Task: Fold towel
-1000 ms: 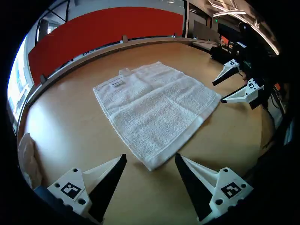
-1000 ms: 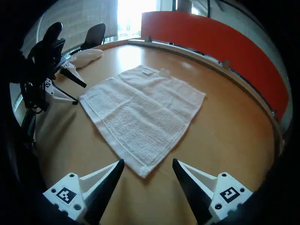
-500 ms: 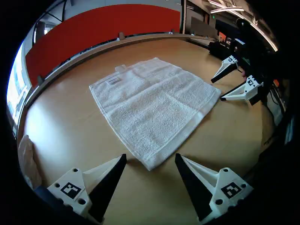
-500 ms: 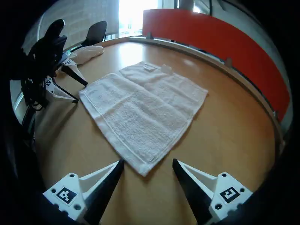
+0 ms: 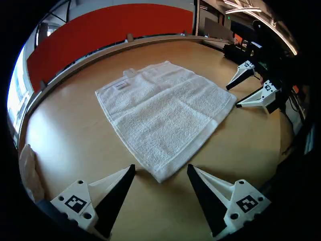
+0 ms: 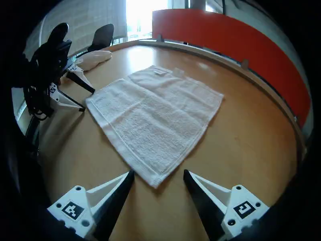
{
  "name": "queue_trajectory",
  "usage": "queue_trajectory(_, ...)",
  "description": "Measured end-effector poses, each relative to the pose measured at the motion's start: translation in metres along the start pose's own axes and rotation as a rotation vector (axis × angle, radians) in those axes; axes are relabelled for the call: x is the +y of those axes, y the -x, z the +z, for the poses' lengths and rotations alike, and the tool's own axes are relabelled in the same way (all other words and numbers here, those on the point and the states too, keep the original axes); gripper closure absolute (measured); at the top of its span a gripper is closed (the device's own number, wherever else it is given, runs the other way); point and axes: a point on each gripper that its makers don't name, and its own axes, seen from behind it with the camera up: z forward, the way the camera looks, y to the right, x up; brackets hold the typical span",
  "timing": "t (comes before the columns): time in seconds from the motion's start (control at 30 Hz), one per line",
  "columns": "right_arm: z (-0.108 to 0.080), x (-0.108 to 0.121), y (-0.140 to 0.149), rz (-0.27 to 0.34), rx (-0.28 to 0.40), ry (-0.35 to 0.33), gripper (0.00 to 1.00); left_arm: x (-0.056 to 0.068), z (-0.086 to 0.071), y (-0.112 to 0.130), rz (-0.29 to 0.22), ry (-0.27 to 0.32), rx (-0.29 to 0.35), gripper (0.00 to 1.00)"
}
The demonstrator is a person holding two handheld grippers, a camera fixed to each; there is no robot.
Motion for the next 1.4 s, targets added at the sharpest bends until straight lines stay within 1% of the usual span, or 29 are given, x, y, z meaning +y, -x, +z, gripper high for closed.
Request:
queue_trajectory(0.13, 0.000, -0.001, -0.001, -0.002, -0.001, -0.003, 0.08, 0.000, 0.000, 0.000, -0.008, -0.004, -0.004, 0.04)
queue_trajectory(0.33, 0.000, -0.004, -0.002, -0.009, 0.001, -0.012, 0.17, 0.000, 0.000, -0.001, -0.017, -0.014, -0.008, 0.06)
queue_trajectory(0.4, 0.000, -0.005, -0.002, -0.010, 0.001, -0.013, 0.20, -0.001, 0.000, -0.001, -0.022, -0.016, -0.008, 0.10)
queue_trajectory(0.53, -0.001, -0.008, -0.002, -0.016, 0.003, -0.020, 0.31, -0.001, 0.000, -0.001, -0.024, -0.020, -0.013, 0.21)
queue_trajectory(0.67, -0.002, -0.009, -0.002, -0.018, 0.004, -0.023, 0.38, 0.001, 0.000, -0.001, -0.022, -0.018, -0.016, 0.29)
queue_trajectory(0.87, -0.002, -0.008, -0.002, -0.016, 0.003, -0.024, 0.54, 0.004, 0.000, -0.001, -0.027, -0.022, -0.019, 0.44)
queue_trajectory(1.07, 0.000, -0.007, -0.003, -0.009, 0.000, -0.023, 0.70, 0.005, -0.002, -0.001, -0.028, -0.023, -0.028, 0.48)
queue_trajectory(1.13, 0.000, -0.008, -0.003, -0.005, -0.001, -0.026, 0.75, 0.004, -0.001, -0.002, -0.029, -0.027, -0.032, 0.54)
queue_trajectory(1.27, 0.001, -0.010, -0.004, 0.004, 0.000, -0.034, 0.78, 0.003, 0.000, -0.002, -0.043, -0.038, -0.036, 0.77)
queue_trajectory(1.4, 0.001, -0.011, -0.008, 0.012, 0.011, -0.041, 0.84, 0.004, 0.000, -0.002, -0.043, -0.043, -0.031, 0.82)
